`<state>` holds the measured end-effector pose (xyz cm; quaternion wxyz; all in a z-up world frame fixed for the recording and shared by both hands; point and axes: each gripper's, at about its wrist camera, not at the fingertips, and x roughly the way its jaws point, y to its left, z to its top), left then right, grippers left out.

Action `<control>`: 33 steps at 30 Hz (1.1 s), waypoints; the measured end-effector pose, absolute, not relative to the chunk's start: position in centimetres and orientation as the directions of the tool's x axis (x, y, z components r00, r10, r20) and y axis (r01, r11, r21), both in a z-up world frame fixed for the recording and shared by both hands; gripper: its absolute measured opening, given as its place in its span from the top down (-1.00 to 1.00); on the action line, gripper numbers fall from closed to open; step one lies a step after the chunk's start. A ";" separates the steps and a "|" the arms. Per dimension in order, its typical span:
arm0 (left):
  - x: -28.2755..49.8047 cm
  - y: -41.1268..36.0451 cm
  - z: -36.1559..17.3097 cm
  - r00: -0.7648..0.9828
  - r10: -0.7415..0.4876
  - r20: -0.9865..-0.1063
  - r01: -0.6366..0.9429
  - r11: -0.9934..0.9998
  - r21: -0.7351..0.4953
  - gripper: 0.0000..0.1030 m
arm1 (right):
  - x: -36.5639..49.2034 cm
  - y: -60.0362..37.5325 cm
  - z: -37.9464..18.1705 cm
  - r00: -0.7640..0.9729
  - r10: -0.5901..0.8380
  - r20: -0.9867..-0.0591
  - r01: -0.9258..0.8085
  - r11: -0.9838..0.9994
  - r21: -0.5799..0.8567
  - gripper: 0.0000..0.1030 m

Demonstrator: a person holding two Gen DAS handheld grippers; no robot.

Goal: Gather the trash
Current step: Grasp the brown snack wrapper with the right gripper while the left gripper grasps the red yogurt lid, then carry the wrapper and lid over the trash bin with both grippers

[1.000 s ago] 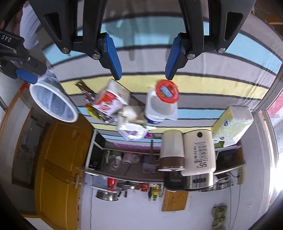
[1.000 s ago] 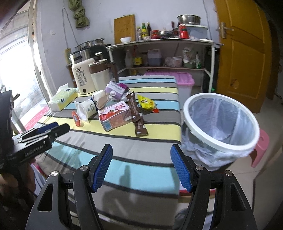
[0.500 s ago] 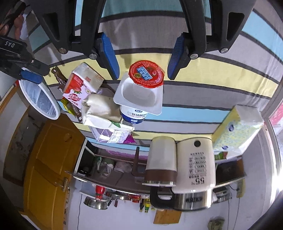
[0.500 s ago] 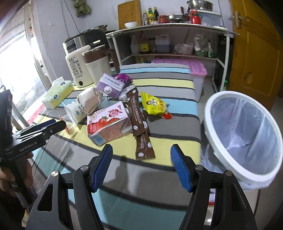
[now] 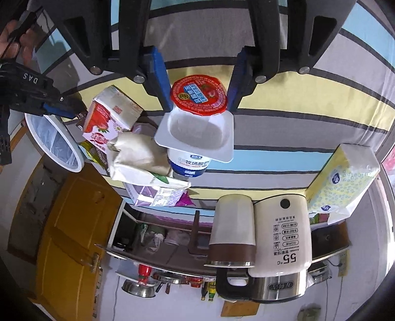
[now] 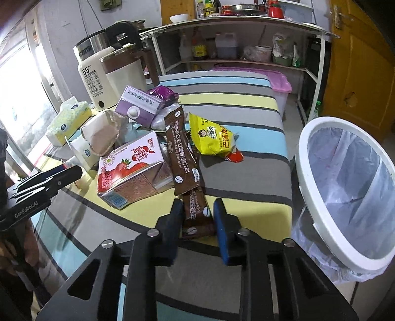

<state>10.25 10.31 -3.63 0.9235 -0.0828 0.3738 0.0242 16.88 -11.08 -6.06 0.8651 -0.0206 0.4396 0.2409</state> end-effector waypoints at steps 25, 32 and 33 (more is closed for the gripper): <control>4.3 6.1 0.4 0.787 -0.061 -0.614 -0.037 0.989 -0.146 0.13 | 10.1 -13.7 -3.0 0.493 0.523 -0.695 -0.470 0.832 0.293 0.54; 4.4 4.2 1.7 0.799 -0.086 -0.596 0.004 0.990 -0.138 0.13 | 9.2 -13.9 -1.8 0.499 0.566 -0.656 -0.498 0.807 0.318 0.54; 4.5 3.9 1.8 0.800 -0.088 -0.593 0.008 0.991 -0.137 0.13 | 9.2 -14.0 -1.7 0.502 0.568 -0.651 -0.499 0.806 0.319 0.54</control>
